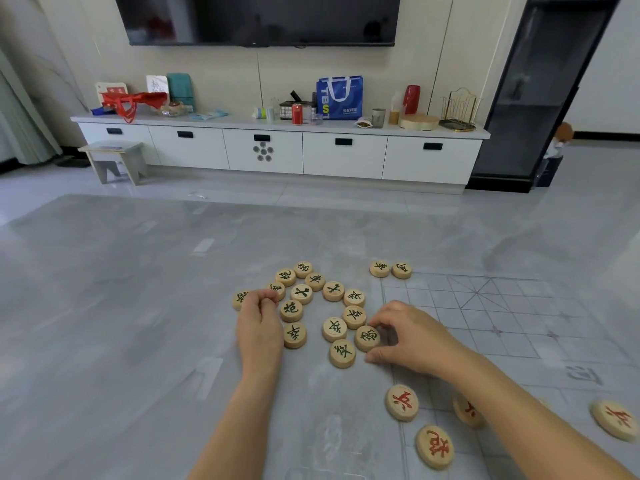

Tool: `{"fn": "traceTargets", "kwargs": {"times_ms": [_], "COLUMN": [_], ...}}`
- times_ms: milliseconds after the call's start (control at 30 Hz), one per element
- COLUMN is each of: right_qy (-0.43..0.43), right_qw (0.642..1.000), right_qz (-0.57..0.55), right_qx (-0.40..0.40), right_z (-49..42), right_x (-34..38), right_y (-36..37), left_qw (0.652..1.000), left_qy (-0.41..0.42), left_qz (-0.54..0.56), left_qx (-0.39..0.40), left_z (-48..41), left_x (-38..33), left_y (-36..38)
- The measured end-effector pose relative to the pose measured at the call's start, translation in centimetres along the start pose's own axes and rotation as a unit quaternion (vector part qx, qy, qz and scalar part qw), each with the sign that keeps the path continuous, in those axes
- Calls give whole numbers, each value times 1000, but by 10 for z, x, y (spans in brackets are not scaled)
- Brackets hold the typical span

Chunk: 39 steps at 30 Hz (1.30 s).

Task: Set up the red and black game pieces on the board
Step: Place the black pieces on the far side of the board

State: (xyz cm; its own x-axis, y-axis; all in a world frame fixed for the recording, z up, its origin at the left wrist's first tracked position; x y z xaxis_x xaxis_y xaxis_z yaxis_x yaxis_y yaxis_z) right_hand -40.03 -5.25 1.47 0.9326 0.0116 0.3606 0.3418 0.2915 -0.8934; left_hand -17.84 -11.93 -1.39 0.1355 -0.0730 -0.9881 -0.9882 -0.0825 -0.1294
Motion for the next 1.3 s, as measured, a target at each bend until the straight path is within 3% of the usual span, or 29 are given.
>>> {"fn": "traceTargets", "kwargs": {"times_ms": [367,733,1300], "right_qy": [-4,-1,14], "right_qw": [1000,999,998], "right_qz": [-2,-28,-50], "right_qx": [-29,-34,-38], "right_z": [6,4,2], "right_x": [2,-1,-2], "right_y": [4,7,8], "left_qw": [999,998,997], "left_qy": [6,-9,21], "left_qz": [-8,68,68], "left_qx": [31,-12,-14], "left_z": [-5,-9,-10], "left_x": [0,4,4], "left_y": [8,4,4]}}
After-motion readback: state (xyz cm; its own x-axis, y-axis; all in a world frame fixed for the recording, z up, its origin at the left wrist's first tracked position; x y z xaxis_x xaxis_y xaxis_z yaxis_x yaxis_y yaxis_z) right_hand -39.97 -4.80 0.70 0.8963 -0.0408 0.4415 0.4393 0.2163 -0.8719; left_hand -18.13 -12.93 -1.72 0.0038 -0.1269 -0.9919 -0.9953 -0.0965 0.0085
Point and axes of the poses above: each hand's wrist, its own z-axis away from the middle knuckle, its own y-axis out of the palm, x = y × z, the point moved 5 cm from there along -z, towards the middle knuckle, and after that the axes turned 12 degrees about x, right-handed, at the moved point
